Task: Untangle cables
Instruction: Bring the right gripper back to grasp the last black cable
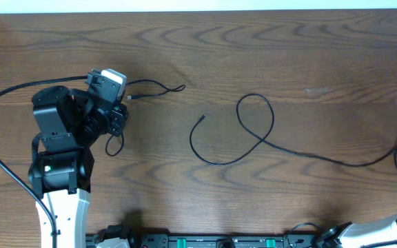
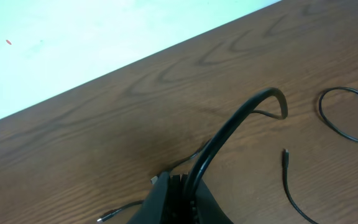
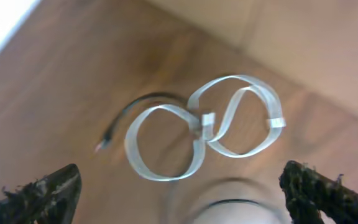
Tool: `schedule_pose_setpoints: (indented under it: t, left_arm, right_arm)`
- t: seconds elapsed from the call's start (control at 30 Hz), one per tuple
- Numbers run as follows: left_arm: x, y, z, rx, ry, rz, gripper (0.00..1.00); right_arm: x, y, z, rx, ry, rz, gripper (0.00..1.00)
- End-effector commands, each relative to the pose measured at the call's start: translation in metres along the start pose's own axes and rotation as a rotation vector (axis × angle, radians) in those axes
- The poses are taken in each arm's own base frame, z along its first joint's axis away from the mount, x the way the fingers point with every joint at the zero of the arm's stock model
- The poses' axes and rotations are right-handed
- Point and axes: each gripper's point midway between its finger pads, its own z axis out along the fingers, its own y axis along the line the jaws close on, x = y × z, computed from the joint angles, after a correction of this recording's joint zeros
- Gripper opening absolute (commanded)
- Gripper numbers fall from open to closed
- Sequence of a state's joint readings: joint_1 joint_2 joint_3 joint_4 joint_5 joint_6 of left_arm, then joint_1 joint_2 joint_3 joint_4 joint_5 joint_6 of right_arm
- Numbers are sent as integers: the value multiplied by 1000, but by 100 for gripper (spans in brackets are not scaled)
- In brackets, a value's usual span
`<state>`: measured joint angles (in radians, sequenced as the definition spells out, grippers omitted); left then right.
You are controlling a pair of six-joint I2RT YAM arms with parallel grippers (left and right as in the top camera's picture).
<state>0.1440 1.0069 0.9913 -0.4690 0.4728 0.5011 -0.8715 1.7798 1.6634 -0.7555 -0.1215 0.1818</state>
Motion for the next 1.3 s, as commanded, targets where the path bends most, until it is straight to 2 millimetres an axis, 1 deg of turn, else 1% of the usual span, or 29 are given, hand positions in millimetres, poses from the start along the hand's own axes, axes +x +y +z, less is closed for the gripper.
schedule_pose_setpoints:
  t: [0.0, 0.07, 0.17, 0.2, 0.27, 0.37, 0.47, 0.53, 0.63, 0.73, 0.83, 0.87, 0.93, 1.0, 1.07, 1.17, 1.27]
  left_arm:
    - [0, -3, 0, 16, -5, -16, 8]
    - [-1, -3, 0, 19, -6, -37, 7]
    - [-4, -10, 0, 57, -23, -45, 7]
    - [-4, -12, 0, 68, -27, -44, 7]
    - [-5, -12, 0, 68, -28, -44, 7]
    - [-5, -12, 0, 68, -28, -44, 7]
    - [-5, -12, 0, 68, -28, -45, 7]
    - [-5, -12, 0, 68, -28, -45, 7]
    - [-5, -12, 0, 68, -28, -45, 7]
    - [-5, -12, 0, 68, -28, -45, 7]
    - [-5, -12, 0, 68, -29, -44, 7]
    - [-5, -12, 0, 68, -29, -44, 7]
    - [-5, -12, 0, 68, -28, -44, 8]
    - [-5, -12, 0, 68, -28, -44, 7]
    - [-5, -12, 0, 68, -28, -44, 7]
    - [-5, -12, 0, 68, -29, -44, 8]
    - [-5, -12, 0, 68, -28, -44, 7]
  right_arm:
    - [19, 65, -9, -314, 104, 31, 99]
    - [42, 94, -16, -420, 199, 23, 99]
    - [87, 127, -26, -471, 347, -73, 99]
    - [105, 139, -30, -478, 393, -149, 99]
    - [133, 155, -34, -480, 453, -269, 99]
    - [180, 182, -44, -505, 529, -517, 99]
    - [224, 210, -57, -599, 574, -773, 99]
    - [251, 228, -67, -656, 593, -902, 99]
    - [293, 247, -82, -740, 613, -1121, 99]
    - [329, 254, -89, -753, 628, -1305, 99]
    - [360, 259, -91, -742, 633, -1410, 99]
    - [375, 261, -95, -758, 649, -1421, 98]
    - [399, 262, -99, -758, 686, -1409, 99]
    - [419, 258, -98, -713, 717, -1396, 99]
    - [432, 251, -94, -643, 731, -1381, 99]
    - [445, 236, -83, -519, 735, -1355, 99]
    - [454, 220, -74, -370, 753, -1222, 99]
